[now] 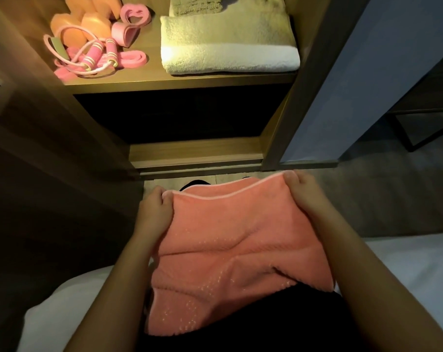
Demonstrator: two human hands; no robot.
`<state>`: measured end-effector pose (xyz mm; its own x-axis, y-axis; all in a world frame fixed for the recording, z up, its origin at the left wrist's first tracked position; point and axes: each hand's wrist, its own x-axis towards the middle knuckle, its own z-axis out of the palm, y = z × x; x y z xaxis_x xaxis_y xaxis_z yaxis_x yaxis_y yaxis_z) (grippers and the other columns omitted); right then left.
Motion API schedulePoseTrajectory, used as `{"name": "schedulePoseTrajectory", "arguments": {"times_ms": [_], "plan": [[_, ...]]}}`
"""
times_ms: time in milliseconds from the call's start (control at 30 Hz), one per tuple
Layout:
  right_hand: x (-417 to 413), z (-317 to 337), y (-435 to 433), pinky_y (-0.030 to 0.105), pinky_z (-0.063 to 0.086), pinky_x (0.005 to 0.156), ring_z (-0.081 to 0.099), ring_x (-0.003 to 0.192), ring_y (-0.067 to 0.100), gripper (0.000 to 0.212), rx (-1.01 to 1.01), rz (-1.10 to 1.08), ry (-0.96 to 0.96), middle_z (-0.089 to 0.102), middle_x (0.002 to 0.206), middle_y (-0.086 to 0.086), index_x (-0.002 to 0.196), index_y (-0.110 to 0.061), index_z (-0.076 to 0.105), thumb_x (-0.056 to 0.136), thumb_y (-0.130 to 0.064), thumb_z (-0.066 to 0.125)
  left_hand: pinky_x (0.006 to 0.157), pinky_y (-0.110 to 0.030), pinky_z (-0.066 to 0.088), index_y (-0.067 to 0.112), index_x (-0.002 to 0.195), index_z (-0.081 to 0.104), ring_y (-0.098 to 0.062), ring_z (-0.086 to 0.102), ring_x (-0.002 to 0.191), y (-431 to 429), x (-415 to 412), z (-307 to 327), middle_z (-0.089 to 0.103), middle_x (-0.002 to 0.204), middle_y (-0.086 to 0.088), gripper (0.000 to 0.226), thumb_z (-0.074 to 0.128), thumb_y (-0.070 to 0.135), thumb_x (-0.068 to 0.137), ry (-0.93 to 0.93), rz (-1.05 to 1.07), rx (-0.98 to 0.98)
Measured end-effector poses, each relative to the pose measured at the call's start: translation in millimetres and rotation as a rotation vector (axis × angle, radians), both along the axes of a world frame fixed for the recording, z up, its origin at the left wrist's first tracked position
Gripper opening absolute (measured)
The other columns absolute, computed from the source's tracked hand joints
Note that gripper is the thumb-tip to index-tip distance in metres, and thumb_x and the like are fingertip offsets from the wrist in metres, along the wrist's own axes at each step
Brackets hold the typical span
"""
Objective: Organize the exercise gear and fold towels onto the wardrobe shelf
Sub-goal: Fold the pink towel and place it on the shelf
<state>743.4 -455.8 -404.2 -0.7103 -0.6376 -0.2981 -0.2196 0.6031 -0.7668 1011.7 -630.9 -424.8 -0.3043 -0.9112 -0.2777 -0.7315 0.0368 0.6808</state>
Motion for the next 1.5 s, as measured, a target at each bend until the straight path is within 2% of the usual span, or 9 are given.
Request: {"name": "schedulePoseTrajectory", "arguments": {"times_ms": [200,333,400,533,833,1133,1267,1367,1500], "plan": [[-2,-50,-16,0.029,0.038,0.068,0.058,0.089,0.026,0.035,0.171,-0.024,-0.034,0.065,0.103,0.017,0.105,-0.001,0.065,0.101,-0.02,0.035,0.059,-0.029,0.04,0.025,0.086,0.05,-0.011,0.054,0.076,-2,-4,-43,0.057,0.089,0.001,0.017,0.044,0.029,0.101,-0.035,0.197,0.157],[-1,-61,-18,0.027,0.037,0.06,0.057,0.079,0.021,0.028,0.177,-0.07,-0.085,0.063,0.09,0.01,0.096,-0.01,0.063,0.099,-0.024,0.039,0.06,-0.031,0.039,0.024,0.103,0.045,-0.01,0.049,0.074,-5,-5,-51,0.047,0.084,0.008,0.009,0.043,0.033,0.102,-0.029,0.237,0.319],[0,-63,-15,0.026,0.037,0.059,0.057,0.078,0.019,0.023,0.126,-0.078,-0.111,0.062,0.085,0.005,0.089,-0.015,0.06,0.098,-0.026,0.042,0.059,-0.03,0.04,0.024,0.1,0.045,-0.014,0.052,0.076,-6,-5,-53,0.049,0.085,0.005,0.01,0.044,0.034,0.102,-0.013,0.236,0.354],[1,-62,-10,0.028,0.041,0.06,0.058,0.074,0.018,0.018,0.012,-0.082,-0.105,0.063,0.08,0.004,0.084,-0.015,0.06,0.094,-0.026,0.05,0.064,-0.033,0.047,0.02,0.089,0.054,-0.023,0.06,0.081,-5,-2,-55,0.059,0.09,-0.006,0.018,0.047,0.032,0.1,0.015,0.233,0.324],[-12,-54,-9,0.022,0.042,0.062,0.053,0.067,0.007,0.014,-0.14,-0.003,-0.095,0.061,0.074,-0.001,0.08,-0.01,0.062,0.085,-0.021,0.07,0.066,-0.036,0.052,0.017,0.083,0.062,-0.024,0.063,0.078,-2,2,-46,0.065,0.083,-0.006,0.017,0.057,0.026,0.095,0.083,0.238,0.235],[-44,-15,-6,0.013,0.045,0.057,0.056,0.062,-0.004,0.018,-0.284,-0.045,-0.14,0.062,0.068,-0.014,0.073,-0.024,0.062,0.08,-0.02,0.078,0.063,-0.029,0.048,0.022,0.091,0.065,-0.017,0.065,0.08,-28,16,24,0.067,0.087,0.001,0.013,0.058,0.032,0.094,0.221,0.06,0.036],[-50,3,-7,0.015,0.047,0.056,0.057,0.064,-0.003,0.019,-0.339,-0.018,-0.217,0.064,0.076,-0.012,0.086,-0.026,0.062,0.082,-0.016,0.077,0.063,-0.029,0.046,0.025,0.086,0.067,-0.008,0.065,0.074,-41,19,55,0.069,0.081,0.007,0.011,0.061,0.033,0.092,0.258,-0.058,-0.033],[-59,21,-2,0.018,0.052,0.068,0.065,0.086,0.008,0.021,-0.241,0.098,-0.242,0.068,0.097,-0.003,0.103,-0.026,0.067,0.084,-0.022,0.074,0.064,-0.026,0.046,0.027,0.085,0.064,0.005,0.064,0.078,-53,24,74,0.068,0.086,0.016,0.006,0.067,0.023,0.089,0.217,-0.214,-0.087],[-68,56,1,0.016,0.05,0.059,0.065,0.076,0.004,0.013,-0.156,0.214,-0.214,0.069,0.085,-0.01,0.097,-0.024,0.07,0.09,-0.034,0.066,0.071,-0.02,0.046,0.041,0.1,0.06,0.007,0.061,0.091,-68,29,105,0.065,0.098,0.016,0.029,0.069,0.017,0.087,0.132,-0.416,-0.153]]}}
